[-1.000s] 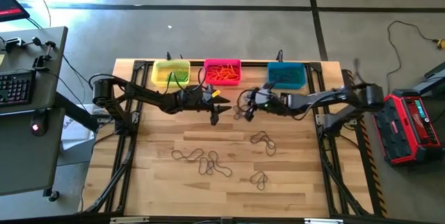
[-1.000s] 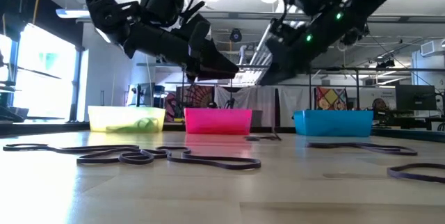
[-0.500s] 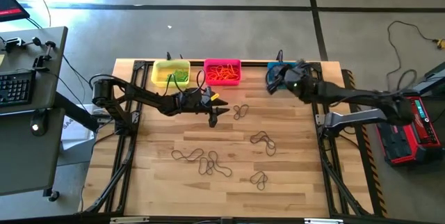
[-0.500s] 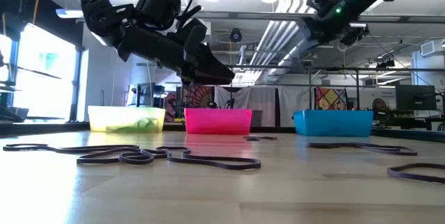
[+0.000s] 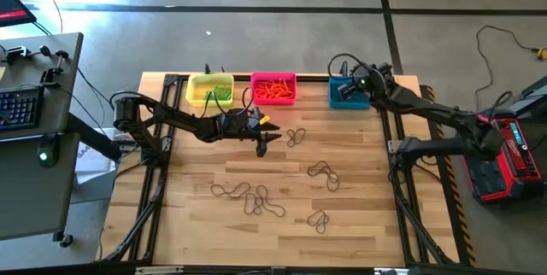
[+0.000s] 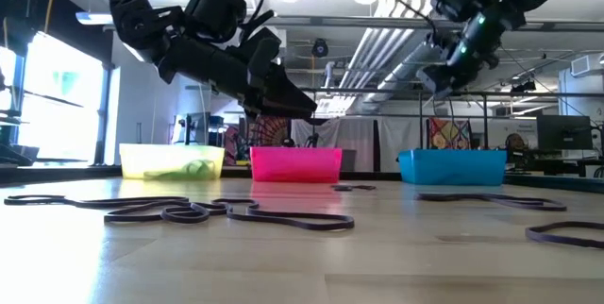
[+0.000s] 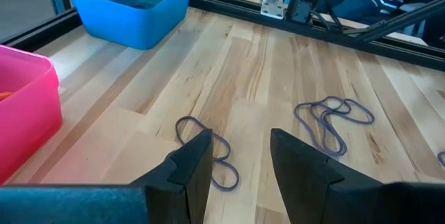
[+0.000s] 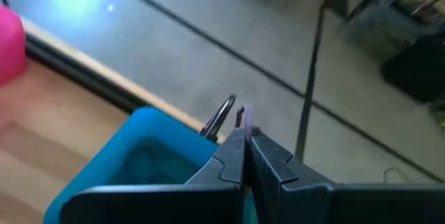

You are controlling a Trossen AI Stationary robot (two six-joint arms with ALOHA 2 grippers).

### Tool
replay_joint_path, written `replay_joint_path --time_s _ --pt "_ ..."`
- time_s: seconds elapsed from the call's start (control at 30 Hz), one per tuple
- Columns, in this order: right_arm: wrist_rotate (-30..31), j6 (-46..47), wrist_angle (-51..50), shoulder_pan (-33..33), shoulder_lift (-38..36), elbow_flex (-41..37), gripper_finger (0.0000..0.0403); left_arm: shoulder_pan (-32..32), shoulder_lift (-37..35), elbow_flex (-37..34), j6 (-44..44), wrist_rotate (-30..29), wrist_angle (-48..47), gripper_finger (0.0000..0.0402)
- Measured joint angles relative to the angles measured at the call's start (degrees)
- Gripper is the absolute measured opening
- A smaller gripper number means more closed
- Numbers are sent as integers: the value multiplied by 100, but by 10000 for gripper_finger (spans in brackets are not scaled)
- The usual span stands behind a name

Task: Sort rubber bands into baskets
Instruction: Put the violet rubber band into the blue bin

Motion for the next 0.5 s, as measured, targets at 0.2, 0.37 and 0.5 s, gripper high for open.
replay_joint_path --time_s 0.2,0.37,0.5 --pt "-564 94 -26 -447 558 0 0 -69 0 0 37 2 -5 138" --pt "-751 186 -90 -647 1032 -2 0 -70 0 0 39 2 -66 138" --pt "-1015 197 -96 -721 1323 -2 17 -70 0 0 41 2 -80 138"
